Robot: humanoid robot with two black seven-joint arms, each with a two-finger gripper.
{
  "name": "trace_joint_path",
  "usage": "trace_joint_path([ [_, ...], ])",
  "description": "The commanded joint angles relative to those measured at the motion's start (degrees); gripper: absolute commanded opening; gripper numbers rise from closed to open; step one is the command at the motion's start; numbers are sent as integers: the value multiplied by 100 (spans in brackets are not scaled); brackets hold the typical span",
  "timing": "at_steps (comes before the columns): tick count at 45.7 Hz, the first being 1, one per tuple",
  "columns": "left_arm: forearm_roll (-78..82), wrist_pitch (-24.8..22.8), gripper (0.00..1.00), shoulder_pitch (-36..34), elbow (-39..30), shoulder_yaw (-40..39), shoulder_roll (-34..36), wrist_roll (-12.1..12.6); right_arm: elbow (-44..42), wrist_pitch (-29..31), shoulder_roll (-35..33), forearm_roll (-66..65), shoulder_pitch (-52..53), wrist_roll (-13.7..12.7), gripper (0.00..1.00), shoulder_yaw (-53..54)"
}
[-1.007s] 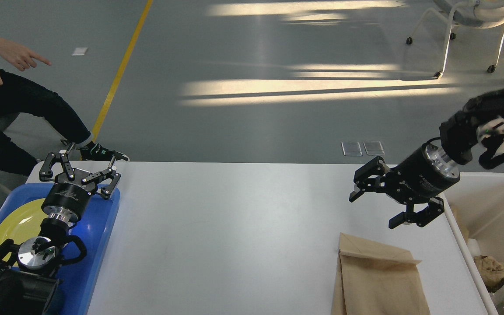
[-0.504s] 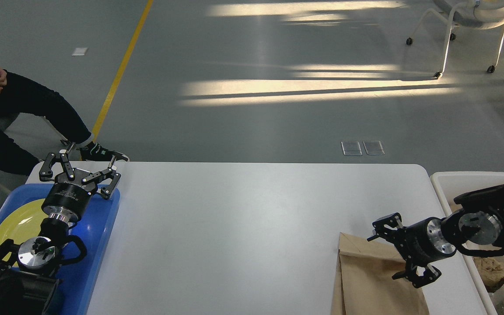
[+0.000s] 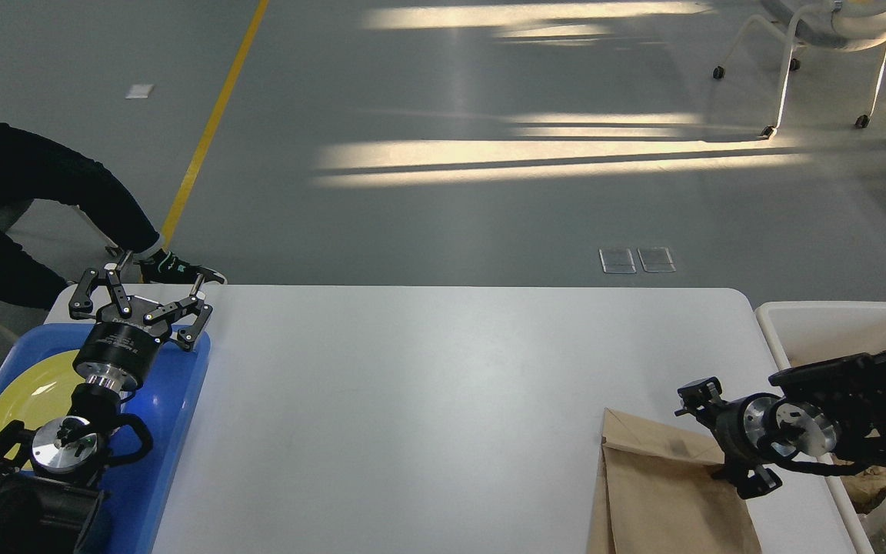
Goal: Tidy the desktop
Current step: 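Move the right gripper down to the remaining brown paper bag, then grasp the paper bag, lift it and drop it into the bin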
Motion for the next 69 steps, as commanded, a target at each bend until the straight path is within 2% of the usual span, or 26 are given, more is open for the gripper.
trace_joint_path([
  [1, 0, 0, 96, 0, 0, 0, 0, 1, 0, -90, 11, -20, -82, 0, 58, 129],
  [3, 0, 0, 96, 0, 0, 0, 0, 1, -9, -90, 11, -20, -108, 0, 40, 165],
  [4, 0, 0, 96, 0, 0, 0, 0, -8, -9, -90, 11, -20, -117, 0, 35, 173],
  [8, 0, 0, 96, 0, 0, 0, 0, 1, -9, -90, 11, -37, -126, 9, 26, 235],
  [11, 0, 0, 96, 0, 0, 0, 0, 1, -35, -98, 3, -37, -117, 9, 11, 296],
  [14, 0, 0, 96, 0, 0, 0, 0, 1, -35, -81, -15, -63, -29, 9, 0, 296],
  [20, 0, 0, 96, 0, 0, 0, 0, 1, -26, -10, -6, -81, 50, 36, 0, 270],
  [31, 0, 0, 96, 0, 0, 0, 0, 1, 149, 51, -68, -64, 849, -17, 0, 288],
  [40, 0, 0, 96, 0, 0, 0, 0, 1, 421, 903, -551, -46, 2035, -35, 0, 130],
  [54, 0, 0, 96, 0, 0, 0, 0, 1, 527, 1808, -841, -46, 4364, -35, 0, -969],
  [61, 0, 0, 96, 0, 0, 0, 0, 1, 527, 2274, -1140, -55, 5287, -44, 0, -1162],
  [65, 0, 0, 96, 0, 0, 0, 0, 1, 527, 2459, -1236, -63, 5587, -43, 0, -1171],
  [69, 0, 0, 96, 0, 0, 0, 0, 1, 457, 2389, -1307, -125, 5614, -44, 0, -1232],
])
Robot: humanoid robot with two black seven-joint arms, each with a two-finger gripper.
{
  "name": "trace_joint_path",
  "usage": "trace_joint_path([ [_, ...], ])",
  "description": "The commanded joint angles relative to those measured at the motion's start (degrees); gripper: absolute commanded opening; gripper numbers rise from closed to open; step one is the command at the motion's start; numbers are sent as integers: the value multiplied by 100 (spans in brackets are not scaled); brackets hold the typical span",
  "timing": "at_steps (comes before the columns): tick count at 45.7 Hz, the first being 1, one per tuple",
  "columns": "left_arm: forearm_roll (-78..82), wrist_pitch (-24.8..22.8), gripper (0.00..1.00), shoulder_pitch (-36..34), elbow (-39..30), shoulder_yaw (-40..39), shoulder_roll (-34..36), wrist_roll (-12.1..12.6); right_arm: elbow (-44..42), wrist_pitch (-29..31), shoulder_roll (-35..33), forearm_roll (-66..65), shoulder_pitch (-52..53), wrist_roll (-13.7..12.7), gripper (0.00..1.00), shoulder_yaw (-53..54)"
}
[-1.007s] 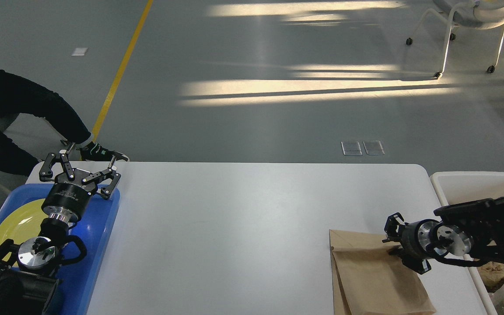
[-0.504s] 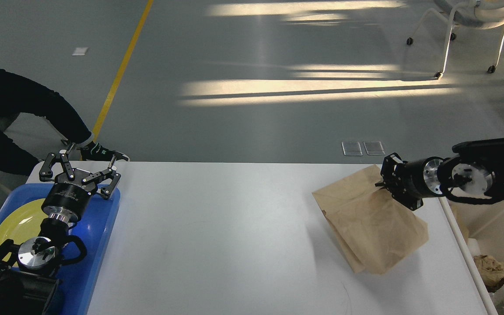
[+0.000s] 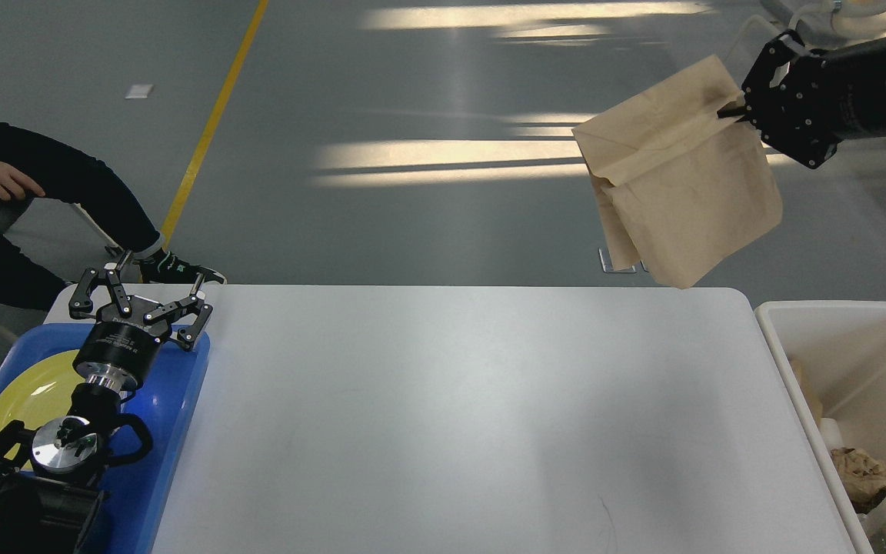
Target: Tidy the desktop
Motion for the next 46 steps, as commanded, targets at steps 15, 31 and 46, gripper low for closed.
trace_joint_path([
  [15, 0, 0, 96, 0, 0, 0, 0, -8, -1046, -497, -999, -169, -1054, 2, 0, -807],
  [31, 0, 0, 96, 0, 0, 0, 0, 1, -2760, -797, -1350, -169, -4324, 63, 0, 1],
  [46, 0, 0, 96, 0, 0, 0, 0, 1, -3401, -963, -1158, -187, -5626, 55, 79, 678],
])
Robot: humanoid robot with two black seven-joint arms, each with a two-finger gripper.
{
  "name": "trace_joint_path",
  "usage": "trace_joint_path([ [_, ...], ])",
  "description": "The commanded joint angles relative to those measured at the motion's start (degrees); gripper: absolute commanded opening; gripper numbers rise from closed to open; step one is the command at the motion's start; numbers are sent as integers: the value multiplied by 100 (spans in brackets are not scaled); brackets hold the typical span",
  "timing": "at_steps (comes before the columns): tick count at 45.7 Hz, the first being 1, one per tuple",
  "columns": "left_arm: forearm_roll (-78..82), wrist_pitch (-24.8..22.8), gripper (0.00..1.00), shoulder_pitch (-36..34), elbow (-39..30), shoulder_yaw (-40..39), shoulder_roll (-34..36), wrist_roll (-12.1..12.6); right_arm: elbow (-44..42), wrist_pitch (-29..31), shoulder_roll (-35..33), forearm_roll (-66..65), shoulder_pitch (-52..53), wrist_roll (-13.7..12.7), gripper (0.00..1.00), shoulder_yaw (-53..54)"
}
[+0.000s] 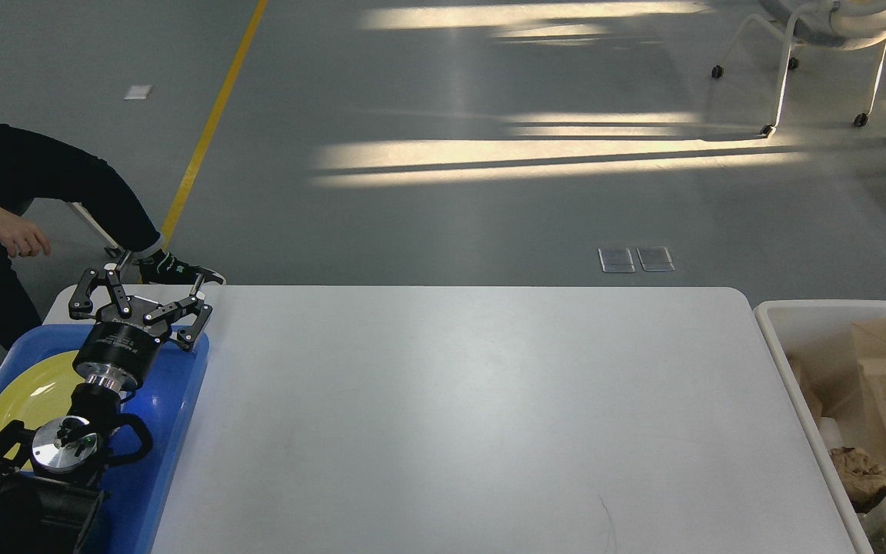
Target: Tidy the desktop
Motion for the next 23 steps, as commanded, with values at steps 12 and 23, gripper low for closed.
trace_joint_path([
  [12, 0, 0, 96, 0, 0, 0, 0, 1, -651, -287, 558, -1, -556, -18, 100, 694],
  [23, 0, 0, 96, 0, 0, 0, 0, 1, -862, -330, 689, -10, -513, -18, 100, 2750],
])
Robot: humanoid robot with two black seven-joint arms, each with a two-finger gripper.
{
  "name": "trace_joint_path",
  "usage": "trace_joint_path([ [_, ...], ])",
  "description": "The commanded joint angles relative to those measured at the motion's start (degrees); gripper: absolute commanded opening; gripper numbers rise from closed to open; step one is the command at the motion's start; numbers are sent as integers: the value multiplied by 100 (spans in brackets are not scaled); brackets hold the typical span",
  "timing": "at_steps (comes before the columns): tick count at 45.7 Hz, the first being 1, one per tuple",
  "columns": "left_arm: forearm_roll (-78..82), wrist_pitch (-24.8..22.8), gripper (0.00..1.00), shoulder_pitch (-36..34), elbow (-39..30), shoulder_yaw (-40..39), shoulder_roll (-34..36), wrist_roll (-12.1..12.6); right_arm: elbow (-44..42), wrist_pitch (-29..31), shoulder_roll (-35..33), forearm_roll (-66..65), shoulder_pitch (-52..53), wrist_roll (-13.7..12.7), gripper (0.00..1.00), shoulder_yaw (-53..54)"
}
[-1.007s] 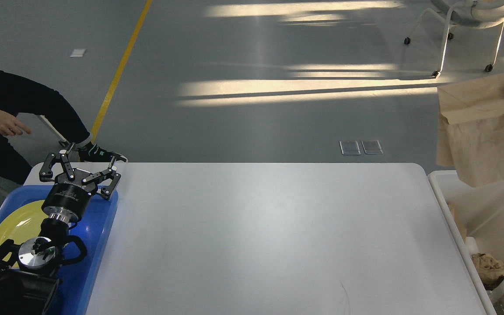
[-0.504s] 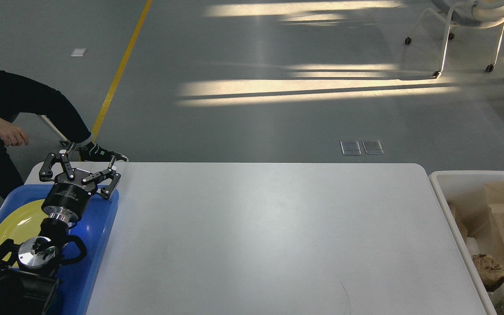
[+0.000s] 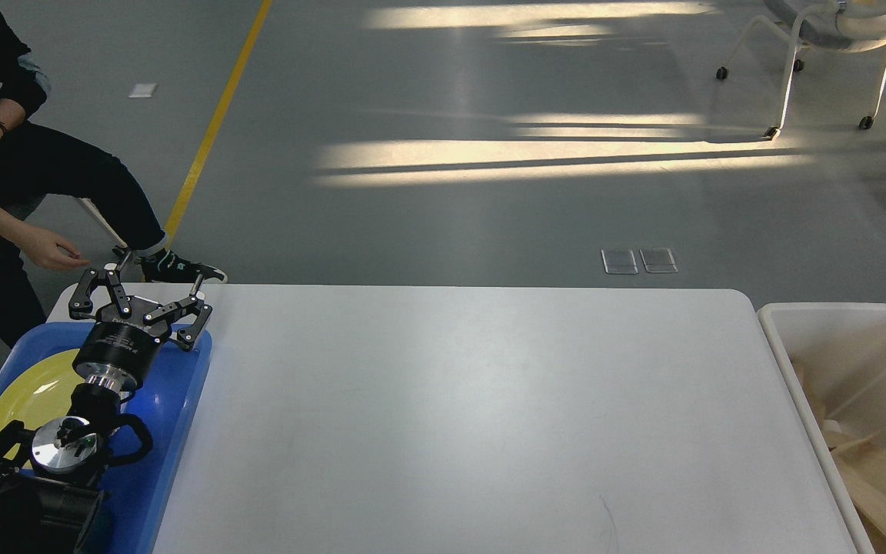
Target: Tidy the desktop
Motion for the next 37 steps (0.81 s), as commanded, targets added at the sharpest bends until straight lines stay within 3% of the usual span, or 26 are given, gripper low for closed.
trace_joint_path([
  [1, 0, 0, 96, 0, 0, 0, 0, 1, -20, -8, 63, -9, 47, 1, 100, 1306],
  [14, 0, 0, 96, 0, 0, 0, 0, 1, -3, 36, 415, -9, -58, 45, 100, 4567],
  [26, 0, 0, 96, 0, 0, 0, 0, 1, 24, 97, 1372, -9, -471, 124, 100, 6722],
  [31, 0, 0, 96, 0, 0, 0, 0, 1, -29, 89, 1785, -9, -524, 589, 100, 6758],
  [37, 0, 0, 96, 0, 0, 0, 0, 1, -20, 97, 2251, -9, -700, 1537, 100, 6793],
])
